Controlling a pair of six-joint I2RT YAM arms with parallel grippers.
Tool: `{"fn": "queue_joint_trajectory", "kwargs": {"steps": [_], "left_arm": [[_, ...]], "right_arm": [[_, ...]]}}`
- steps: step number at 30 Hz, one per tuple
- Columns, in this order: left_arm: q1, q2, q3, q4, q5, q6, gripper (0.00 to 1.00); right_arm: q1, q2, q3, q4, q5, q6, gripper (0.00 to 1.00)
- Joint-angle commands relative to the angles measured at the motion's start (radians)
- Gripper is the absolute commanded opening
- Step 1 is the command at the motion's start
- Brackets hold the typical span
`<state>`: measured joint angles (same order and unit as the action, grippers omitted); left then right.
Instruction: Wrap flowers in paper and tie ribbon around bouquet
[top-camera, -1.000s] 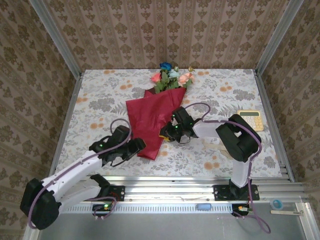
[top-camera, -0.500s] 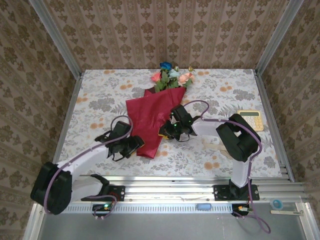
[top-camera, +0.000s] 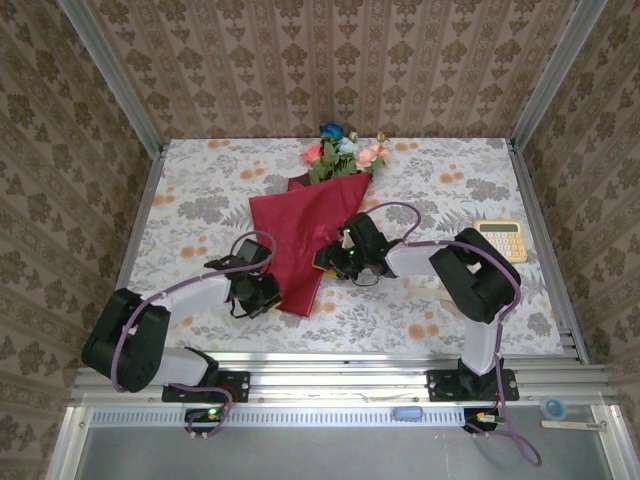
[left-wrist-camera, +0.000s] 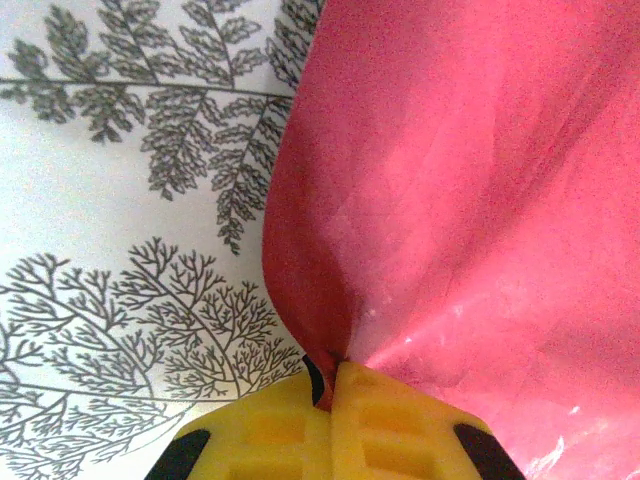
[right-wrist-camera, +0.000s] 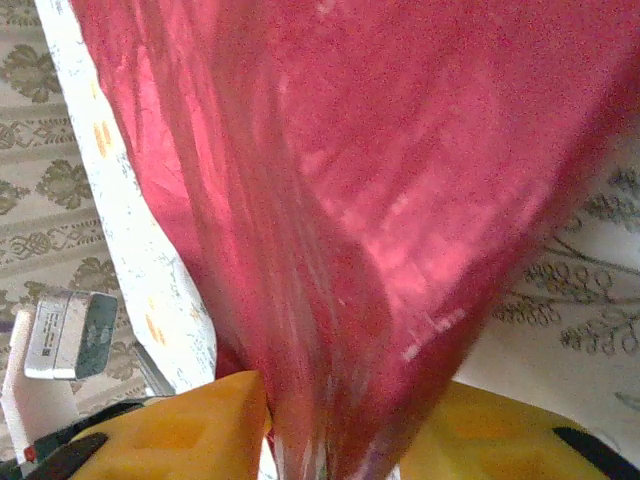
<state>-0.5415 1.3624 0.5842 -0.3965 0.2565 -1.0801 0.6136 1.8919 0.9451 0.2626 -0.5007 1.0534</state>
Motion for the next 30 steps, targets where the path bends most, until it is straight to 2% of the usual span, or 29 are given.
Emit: {"fn": "queue_joint_trajectory", "kwargs": {"steps": [1,3,4,5,6,7,8,10,11,13,14,15,18,19,20,22,25,26,27,28,30], "left_arm": [[-0.002,0.054,-0.046,-0.051,-0.012,0.0,0.0],[-0.002,0.052,-0.044,-0.059,-0.01,0.005,0.0],[-0.002,0.051,-0.044,-0.065,-0.011,0.007,0.0],[-0.002,0.048,-0.044,-0.072,-0.013,0.009,0.0],[-0.002,0.043,-0.045,-0.076,-0.013,0.012,0.0],[-0.002,0.038,-0.046,-0.077,-0.013,0.012,0.0],[0.0,0.035,-0.046,-0.082,-0.014,0.014,0.0],[0.001,0.031,-0.044,-0.09,-0.016,0.021,0.0],[0.003,0.03,-0.04,-0.095,-0.017,0.027,0.0],[0.005,0.033,-0.037,-0.099,-0.016,0.035,0.0],[0.006,0.035,-0.037,-0.099,-0.014,0.038,0.0],[0.006,0.035,-0.038,-0.1,-0.013,0.039,0.0],[0.008,0.035,-0.04,-0.1,-0.01,0.045,0.0],[0.008,0.036,-0.04,-0.1,-0.01,0.046,0.0],[0.009,0.038,-0.04,-0.101,-0.008,0.049,0.0],[0.01,0.041,-0.04,-0.102,-0.007,0.054,0.0],[0.012,0.042,-0.037,-0.106,-0.005,0.059,0.0],[0.012,0.041,-0.037,-0.108,-0.005,0.059,0.0],[0.012,0.038,-0.037,-0.109,-0.005,0.062,0.0],[0.012,0.036,-0.037,-0.109,-0.005,0.062,0.0],[0.012,0.034,-0.038,-0.109,-0.001,0.062,0.0]], "right_arm": [[-0.021,0.042,-0.008,0.097,0.047,-0.025,0.43],[-0.038,0.06,-0.008,0.116,0.063,-0.018,0.41],[-0.046,0.066,-0.009,0.13,0.067,-0.017,0.37],[-0.055,0.074,-0.01,0.149,0.07,-0.014,0.31],[-0.064,0.082,-0.009,0.169,0.068,-0.01,0.21],[-0.073,0.09,-0.008,0.187,0.066,-0.004,0.07],[-0.08,0.094,-0.008,0.204,0.067,0.002,0.01],[-0.091,0.095,-0.004,0.217,0.067,-0.001,0.0],[-0.097,0.096,0.001,0.215,0.069,-0.008,0.05],[-0.108,0.096,0.017,0.183,0.078,-0.024,0.34],[-0.114,0.099,0.029,0.164,0.082,-0.032,0.41],[-0.121,0.101,0.043,0.145,0.089,-0.04,0.46],[-0.143,0.134,0.103,0.105,0.087,-0.049,0.46],[-0.149,0.146,0.119,0.09,0.086,-0.05,0.42],[-0.157,0.159,0.139,0.081,0.085,-0.052,0.33],[-0.169,0.18,0.16,0.08,0.088,-0.046,0.01],[-0.184,0.187,0.186,0.06,0.104,-0.046,0.0],[-0.19,0.185,0.193,0.053,0.11,-0.05,0.1],[-0.196,0.188,0.204,0.04,0.117,-0.055,0.29],[-0.202,0.192,0.218,0.02,0.127,-0.057,0.43],[-0.214,0.208,0.25,-0.005,0.14,-0.061,0.5]]}}
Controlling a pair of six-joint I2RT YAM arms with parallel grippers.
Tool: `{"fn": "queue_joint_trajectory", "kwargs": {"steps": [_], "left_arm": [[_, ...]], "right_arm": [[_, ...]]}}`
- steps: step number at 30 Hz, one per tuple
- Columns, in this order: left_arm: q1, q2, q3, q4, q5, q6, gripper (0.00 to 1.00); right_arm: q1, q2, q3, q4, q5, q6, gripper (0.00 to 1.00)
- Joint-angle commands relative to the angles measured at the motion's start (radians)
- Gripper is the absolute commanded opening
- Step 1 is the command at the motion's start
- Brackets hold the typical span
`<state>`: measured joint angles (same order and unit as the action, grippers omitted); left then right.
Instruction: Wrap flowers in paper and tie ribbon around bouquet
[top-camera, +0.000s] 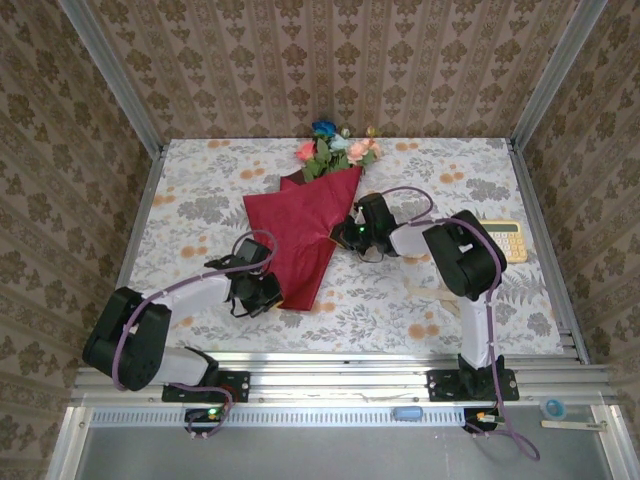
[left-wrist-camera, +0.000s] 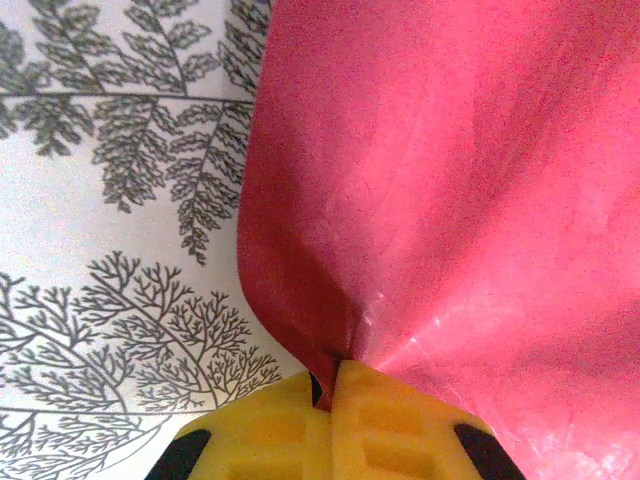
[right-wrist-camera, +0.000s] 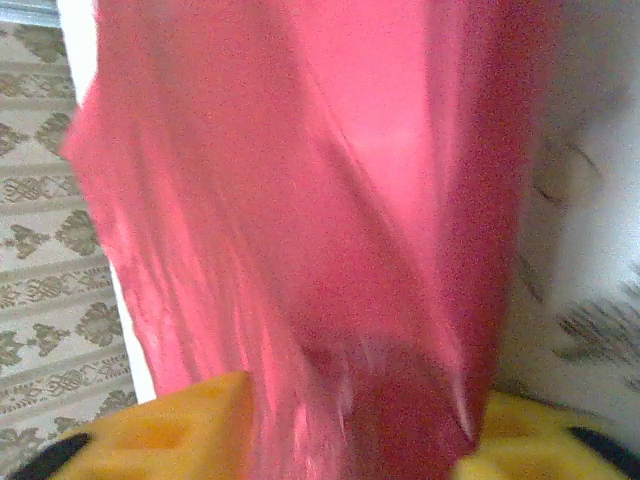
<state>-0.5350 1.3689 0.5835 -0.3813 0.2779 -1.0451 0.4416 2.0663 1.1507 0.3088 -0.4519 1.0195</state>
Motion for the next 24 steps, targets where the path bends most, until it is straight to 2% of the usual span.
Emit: {"fn": "queue_joint_trajectory", "kwargs": {"steps": [1,2,3,4,5,8,9,10,11,13,15,17,18,20,21,22,23,24], "left_arm": [[0.007,0.027,-0.036,-0.123,-0.023,0.026,0.0],[0.006,0.027,-0.036,-0.123,-0.022,0.027,0.0],[0.007,0.026,-0.036,-0.124,-0.022,0.028,0.0],[0.007,0.027,-0.036,-0.124,-0.022,0.029,0.0],[0.007,0.028,-0.035,-0.125,-0.021,0.03,0.0],[0.007,0.026,-0.034,-0.127,-0.019,0.031,0.0],[0.007,0.025,-0.036,-0.128,-0.02,0.031,0.0],[0.007,0.022,-0.037,-0.128,-0.02,0.031,0.0],[0.007,0.021,-0.04,-0.127,-0.02,0.032,0.0],[0.007,0.018,-0.045,-0.127,-0.019,0.03,0.0],[0.007,0.013,-0.049,-0.128,-0.017,0.028,0.0],[0.007,0.01,-0.051,-0.128,-0.016,0.029,0.0],[0.007,0.01,-0.051,-0.13,-0.016,0.03,0.0],[0.007,0.009,-0.051,-0.13,-0.015,0.028,0.0],[0.007,0.009,-0.051,-0.13,-0.014,0.027,0.0],[0.007,0.008,-0.052,-0.13,-0.014,0.026,0.0],[0.007,0.007,-0.053,-0.13,-0.014,0.025,0.0],[0.007,0.006,-0.054,-0.13,-0.014,0.022,0.0]], "right_arm": [[-0.049,0.047,0.063,-0.055,0.09,-0.025,0.5],[-0.055,0.062,0.079,-0.057,0.086,-0.018,0.47],[-0.062,0.082,0.099,-0.05,0.075,-0.007,0.3],[-0.07,0.101,0.119,-0.038,0.066,0.006,0.04],[-0.075,0.112,0.129,-0.033,0.068,0.018,0.0],[-0.091,0.124,0.161,-0.044,0.086,0.019,0.0],[-0.095,0.13,0.178,-0.058,0.087,0.015,0.16],[-0.099,0.137,0.194,-0.075,0.089,0.012,0.37],[-0.102,0.143,0.212,-0.09,0.094,0.007,0.43],[-0.111,0.164,0.255,-0.124,0.103,0.0,0.46],[-0.121,0.187,0.295,-0.14,0.108,0.006,0.41],[-0.133,0.209,0.323,-0.135,0.108,0.022,0.09],[-0.139,0.216,0.334,-0.133,0.111,0.03,0.0],[-0.15,0.23,0.362,-0.138,0.117,0.035,0.0],[-0.157,0.24,0.383,-0.152,0.117,0.03,0.1],[-0.161,0.251,0.408,-0.172,0.117,0.023,0.31],[-0.165,0.259,0.43,-0.19,0.119,0.017,0.39],[-0.169,0.27,0.455,-0.214,0.122,0.008,0.44]]}}
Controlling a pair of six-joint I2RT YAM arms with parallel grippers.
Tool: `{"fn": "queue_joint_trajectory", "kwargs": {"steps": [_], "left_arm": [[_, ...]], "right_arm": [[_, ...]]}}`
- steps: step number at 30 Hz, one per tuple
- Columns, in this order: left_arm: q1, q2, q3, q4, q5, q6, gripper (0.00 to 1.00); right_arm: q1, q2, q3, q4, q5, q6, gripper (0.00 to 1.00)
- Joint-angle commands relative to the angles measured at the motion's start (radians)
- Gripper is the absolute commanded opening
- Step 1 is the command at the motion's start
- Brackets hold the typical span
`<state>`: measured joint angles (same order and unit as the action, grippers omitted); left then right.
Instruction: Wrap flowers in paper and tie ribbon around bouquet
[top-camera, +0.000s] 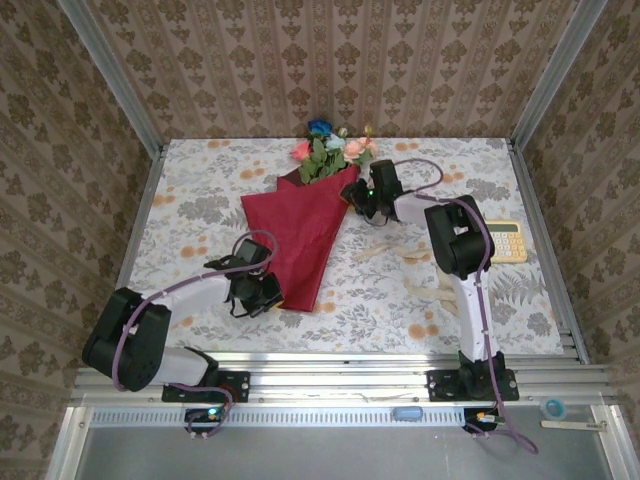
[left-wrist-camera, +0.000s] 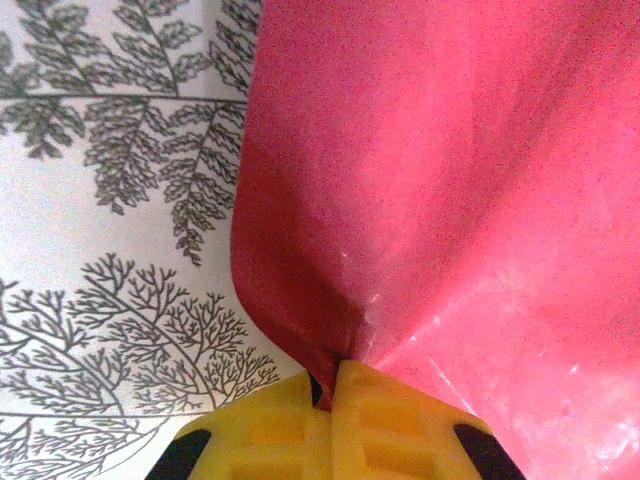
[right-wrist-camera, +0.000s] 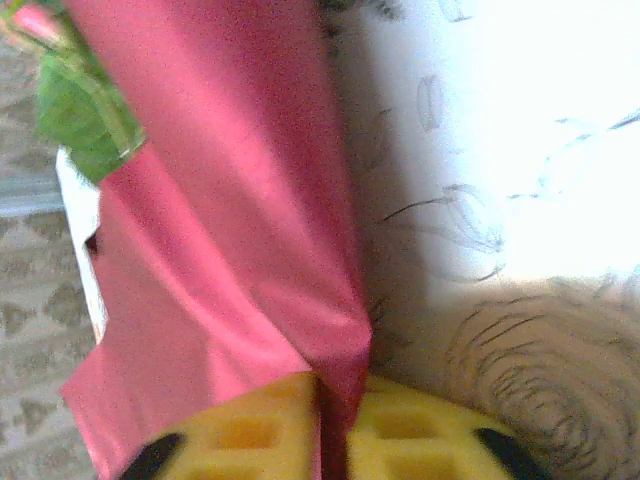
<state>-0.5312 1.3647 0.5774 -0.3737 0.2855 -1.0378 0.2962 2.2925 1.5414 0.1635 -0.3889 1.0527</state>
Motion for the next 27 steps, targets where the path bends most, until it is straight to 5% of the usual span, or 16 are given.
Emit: {"fn": "queue_joint_trajectory", "kwargs": {"steps": [1,3,5,8,11,13,17,27], "left_arm": [[0.004,0.006,-0.051,-0.137,-0.022,0.015,0.0],[0.004,0.002,-0.057,-0.137,-0.022,0.013,0.0],[0.004,-0.002,-0.063,-0.133,-0.02,0.009,0.0],[0.004,-0.003,-0.068,-0.124,-0.019,0.004,0.0],[0.004,0.003,-0.073,-0.098,-0.008,-0.006,0.0],[0.004,0.01,-0.076,-0.079,-0.002,-0.013,0.0],[0.004,0.023,-0.073,-0.065,0.002,-0.01,0.0],[0.004,0.024,-0.079,-0.055,0.004,-0.002,0.0]], "right_arm": [[-0.03,0.054,0.092,-0.089,0.061,-0.033,0.45],[-0.04,0.077,0.136,-0.114,0.06,-0.034,0.36],[-0.05,0.104,0.172,-0.118,0.047,-0.031,0.0],[-0.055,0.128,0.231,-0.15,0.042,-0.042,0.0],[-0.056,0.135,0.262,-0.171,0.016,-0.048,0.34],[-0.047,0.113,0.243,-0.172,-0.01,-0.046,0.46],[0.004,0.01,0.113,-0.181,-0.079,-0.046,0.54],[0.287,-0.391,-0.566,0.017,-0.078,0.096,0.58]]}}
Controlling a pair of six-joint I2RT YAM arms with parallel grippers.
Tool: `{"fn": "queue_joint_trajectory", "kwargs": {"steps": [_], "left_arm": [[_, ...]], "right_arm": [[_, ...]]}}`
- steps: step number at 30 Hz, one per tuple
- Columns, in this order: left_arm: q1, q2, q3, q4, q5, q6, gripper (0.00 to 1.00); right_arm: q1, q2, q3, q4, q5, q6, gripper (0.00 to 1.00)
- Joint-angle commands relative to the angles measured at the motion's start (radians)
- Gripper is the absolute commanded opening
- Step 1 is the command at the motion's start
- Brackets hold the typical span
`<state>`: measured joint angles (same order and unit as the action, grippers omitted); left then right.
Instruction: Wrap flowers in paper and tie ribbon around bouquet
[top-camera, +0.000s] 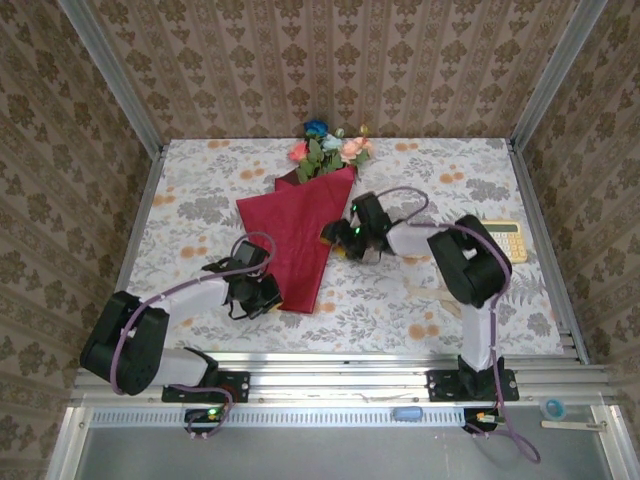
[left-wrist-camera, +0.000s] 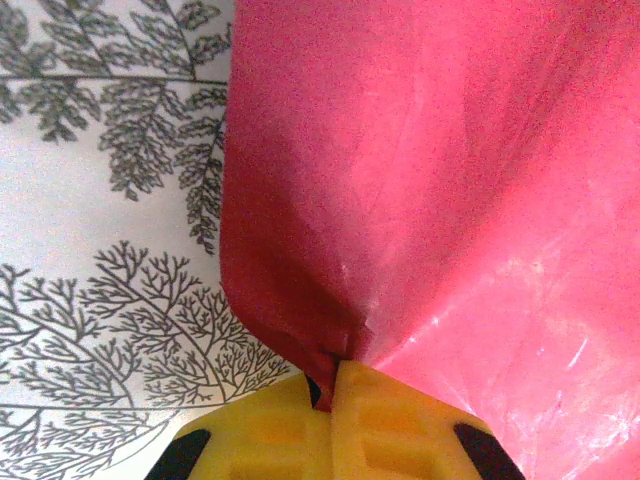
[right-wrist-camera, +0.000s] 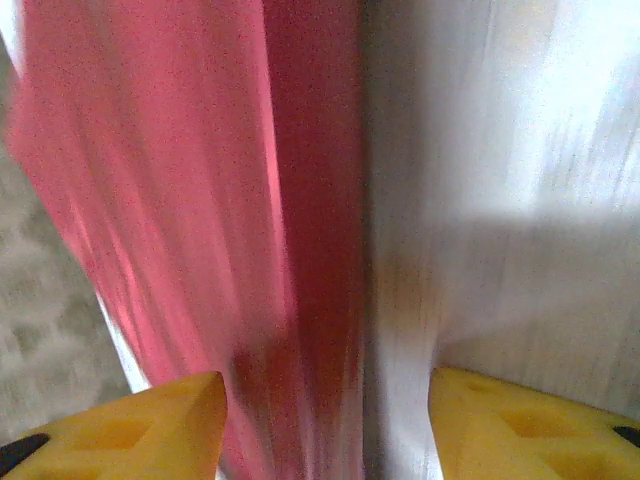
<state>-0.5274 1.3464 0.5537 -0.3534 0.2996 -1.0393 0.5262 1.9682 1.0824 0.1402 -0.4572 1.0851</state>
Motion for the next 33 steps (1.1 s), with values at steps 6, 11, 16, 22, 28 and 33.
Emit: {"fn": "queue_joint_trajectory", "kwargs": {"steps": [6,11,16,22,28,33], "left_arm": [[0.0,0.048,-0.048,-0.056,-0.007,-0.001,0.0],[-0.012,0.054,-0.04,-0.017,0.004,-0.015,0.0],[-0.049,0.083,-0.006,0.069,0.028,-0.054,0.0],[-0.117,0.148,0.049,0.153,0.039,-0.116,0.0],[-0.134,0.072,0.038,0.144,0.039,-0.169,0.21],[-0.135,-0.056,0.078,0.049,0.044,-0.18,0.35]], "right_arm": [[0.191,-0.083,-0.167,0.082,0.007,0.125,0.38],[0.151,-0.121,-0.151,-0.031,0.063,0.085,0.0],[0.061,-0.248,-0.066,-0.382,0.138,-0.08,0.59],[-0.13,-0.409,-0.043,-0.764,0.345,-0.164,0.58],[-0.198,-0.291,0.117,-0.959,0.505,-0.155,0.53],[-0.198,-0.156,0.186,-0.933,0.475,-0.031,0.52]]}}
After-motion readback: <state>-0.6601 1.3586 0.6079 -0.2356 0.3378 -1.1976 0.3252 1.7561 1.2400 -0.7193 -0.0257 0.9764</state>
